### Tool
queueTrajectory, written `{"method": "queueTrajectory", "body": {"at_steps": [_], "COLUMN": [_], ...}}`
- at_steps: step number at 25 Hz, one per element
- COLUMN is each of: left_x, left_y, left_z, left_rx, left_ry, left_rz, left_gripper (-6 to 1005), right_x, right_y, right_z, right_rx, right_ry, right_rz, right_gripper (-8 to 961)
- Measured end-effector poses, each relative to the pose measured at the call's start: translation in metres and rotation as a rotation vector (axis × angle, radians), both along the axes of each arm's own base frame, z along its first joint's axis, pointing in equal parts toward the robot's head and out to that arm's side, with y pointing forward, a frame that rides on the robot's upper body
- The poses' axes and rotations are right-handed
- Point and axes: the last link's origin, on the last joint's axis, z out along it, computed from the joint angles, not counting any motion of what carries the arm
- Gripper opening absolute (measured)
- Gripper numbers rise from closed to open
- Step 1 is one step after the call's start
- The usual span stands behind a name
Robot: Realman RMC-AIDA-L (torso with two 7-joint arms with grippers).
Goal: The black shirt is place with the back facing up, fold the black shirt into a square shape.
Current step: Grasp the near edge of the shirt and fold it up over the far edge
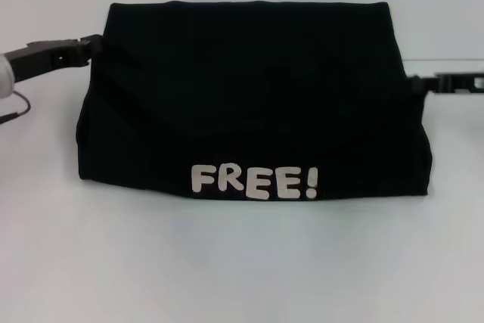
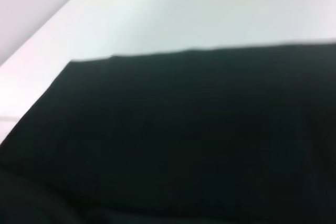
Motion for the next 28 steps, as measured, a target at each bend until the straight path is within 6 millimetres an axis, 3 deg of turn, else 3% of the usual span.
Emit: {"method": "queueTrajectory", "body": {"at_steps": [10, 16, 28], "left_x": [0.01, 0.007, -0.002], "left_y": [0.03, 0.035, 0.034], "left_z": [-0.001, -0.002, -0.031], "left_rx": [0.07, 0.092, 0.091], "left_ry": [0.141, 0.164, 0.274], "left_rz": [0.054, 0.084, 0.157], "left_gripper": [44, 84, 165], "right_x": [-0.047, -0.042, -0.027], "right_y": [0.048, 0.05, 0.036], "right_z": [-0.004, -0.01, -0.037], "right_rx": [0.147, 0.175, 0.168], "right_ry": [-0.083, -0.097, -0.116], "right_rz": [0.034, 0.005, -0.03], "right_gripper": [44, 44, 45]}}
